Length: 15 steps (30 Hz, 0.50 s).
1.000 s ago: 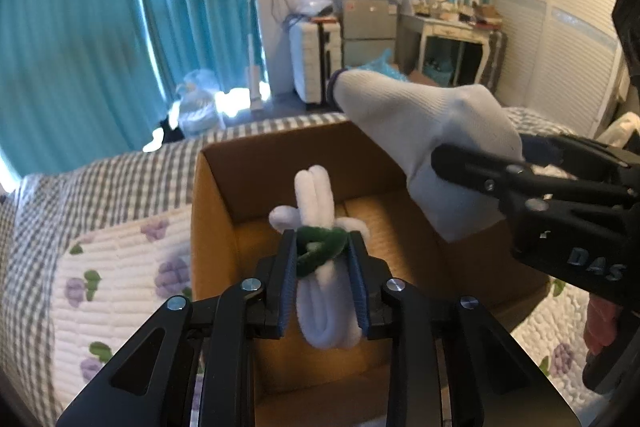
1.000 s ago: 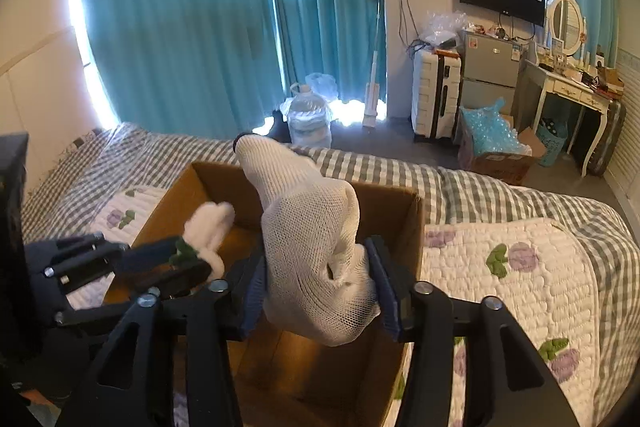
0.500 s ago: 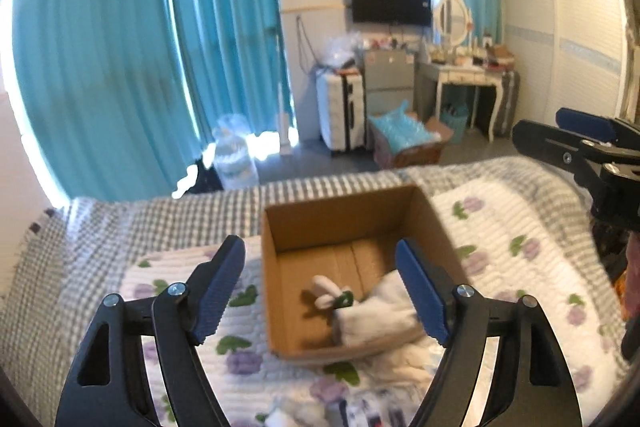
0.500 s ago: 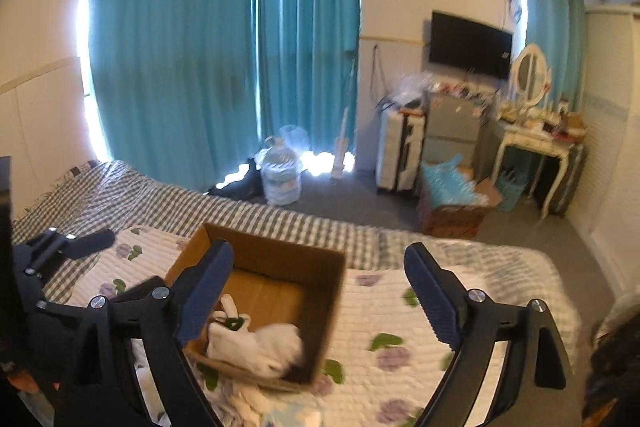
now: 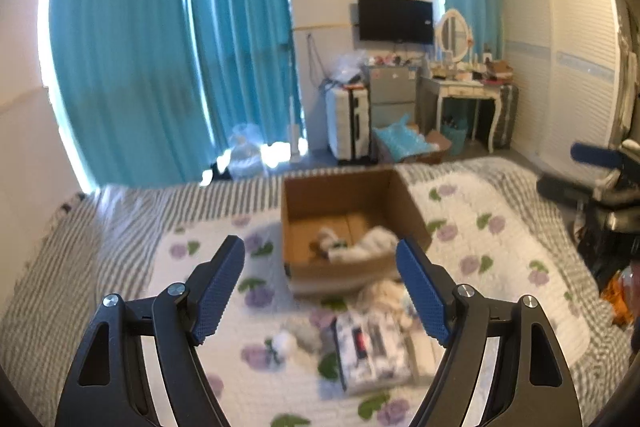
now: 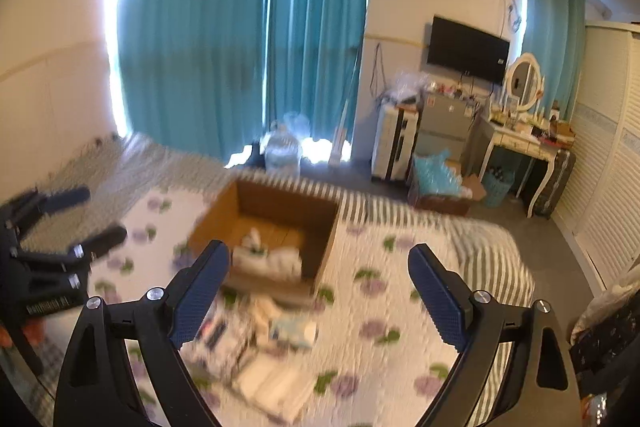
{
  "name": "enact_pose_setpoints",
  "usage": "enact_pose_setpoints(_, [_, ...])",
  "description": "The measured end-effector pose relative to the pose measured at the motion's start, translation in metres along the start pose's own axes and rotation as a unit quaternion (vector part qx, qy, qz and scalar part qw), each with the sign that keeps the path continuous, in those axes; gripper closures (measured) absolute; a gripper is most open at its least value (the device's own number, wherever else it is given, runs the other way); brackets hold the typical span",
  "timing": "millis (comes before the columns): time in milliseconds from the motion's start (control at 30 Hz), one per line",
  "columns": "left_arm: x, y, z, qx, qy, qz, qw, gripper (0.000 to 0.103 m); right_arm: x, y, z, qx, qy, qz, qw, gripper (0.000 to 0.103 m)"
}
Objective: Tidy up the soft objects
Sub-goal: 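Grasp the white face mask with the right gripper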
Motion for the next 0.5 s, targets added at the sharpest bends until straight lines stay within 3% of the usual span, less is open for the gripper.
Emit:
enact_pose_setpoints(233, [0.033,0.020,0.068,-0.008,-0.043,-0.004,0.9990,0.023,0.053,-0.020,0.120,0.028,-0.080,-0.020,0.996,0.012])
enact_pose_setpoints(500, [0.085,0.028,0.146,-0.004,-0.117,-0.008,0.9931,0.023,0.129,-0.033,0.197,0.024,-0.174,-0.010,0.984,0.012])
Point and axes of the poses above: each gripper's, at about its wrist camera, not at the fingertips, and x roughly the way its jaws point, y to its right, z to its underside, the point moved 8 cm from there along x, roughly the way its jaws point, and after that the axes turned 2 degrees about x, right-handed, at the moved point
